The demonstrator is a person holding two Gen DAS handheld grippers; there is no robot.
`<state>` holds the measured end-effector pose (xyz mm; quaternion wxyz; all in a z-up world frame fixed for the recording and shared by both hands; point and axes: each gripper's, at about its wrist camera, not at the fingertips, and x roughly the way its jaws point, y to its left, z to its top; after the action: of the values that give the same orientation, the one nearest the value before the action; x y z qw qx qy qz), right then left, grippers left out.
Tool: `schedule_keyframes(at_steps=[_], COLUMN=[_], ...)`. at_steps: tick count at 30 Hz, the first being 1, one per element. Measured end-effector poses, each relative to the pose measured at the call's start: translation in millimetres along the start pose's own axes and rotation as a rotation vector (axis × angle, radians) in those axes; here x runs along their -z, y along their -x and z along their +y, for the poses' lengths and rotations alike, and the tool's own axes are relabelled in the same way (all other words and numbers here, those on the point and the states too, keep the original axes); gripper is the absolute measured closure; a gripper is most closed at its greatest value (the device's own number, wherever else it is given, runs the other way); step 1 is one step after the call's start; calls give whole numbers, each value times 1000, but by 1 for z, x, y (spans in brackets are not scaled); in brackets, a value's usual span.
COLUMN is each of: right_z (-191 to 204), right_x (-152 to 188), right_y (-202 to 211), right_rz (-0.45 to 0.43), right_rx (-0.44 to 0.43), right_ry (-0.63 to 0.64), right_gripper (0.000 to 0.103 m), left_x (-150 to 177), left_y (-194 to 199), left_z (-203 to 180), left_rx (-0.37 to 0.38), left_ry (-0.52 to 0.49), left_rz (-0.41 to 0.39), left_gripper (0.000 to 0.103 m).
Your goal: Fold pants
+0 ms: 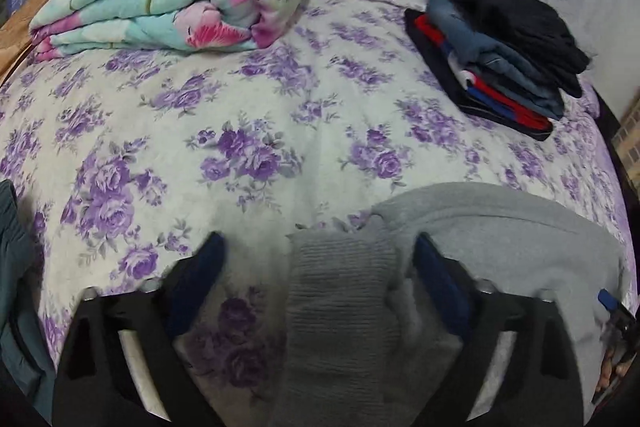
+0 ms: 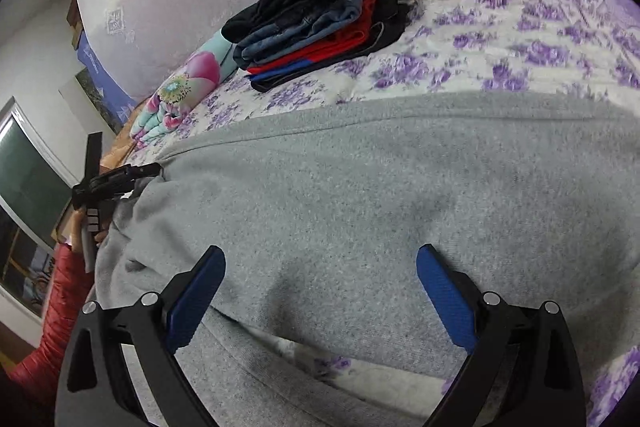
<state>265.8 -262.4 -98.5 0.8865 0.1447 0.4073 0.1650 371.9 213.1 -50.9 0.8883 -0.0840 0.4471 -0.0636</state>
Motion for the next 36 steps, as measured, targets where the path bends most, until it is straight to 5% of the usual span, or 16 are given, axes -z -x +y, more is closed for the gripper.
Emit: schedule_keyframes(at_steps=[2,3,8,10,15,22,27,31,36], right_z=[10,21,61,60,52,45,69,96,130], right_x=[-7,-16,-63,-78,-101,-96,-81,-71,-40], right_y=[4,6,-29,-48,-89,-128,-114,-75,1], right_rz=[-29,-53,-18,17,107,175,119,10,-132], right_rx=[4,26,195,222,136,67,181,225,238], right_ry=[59,136,493,529,548,581,671,684,705], right_gripper=[7,7,7,9,45,45,93,96,97], left_x=[0,1,0,1,-1,-4,-3,2,20], left_y=[3,3,8,10,6,-3,3,30,85], left_z=[1,0,-5,-3,3,8,4,-3,1], left_rx=[90,103,97,112,149,189,195,176,244], left_ry=[-6,-12,-30,-20,14,40,18,-44,-31], left_rz=[-11,-8,-42,-52,-41,-17,-46,-154,-304], left_gripper=[48,50,52,53,53,53,57,62,62])
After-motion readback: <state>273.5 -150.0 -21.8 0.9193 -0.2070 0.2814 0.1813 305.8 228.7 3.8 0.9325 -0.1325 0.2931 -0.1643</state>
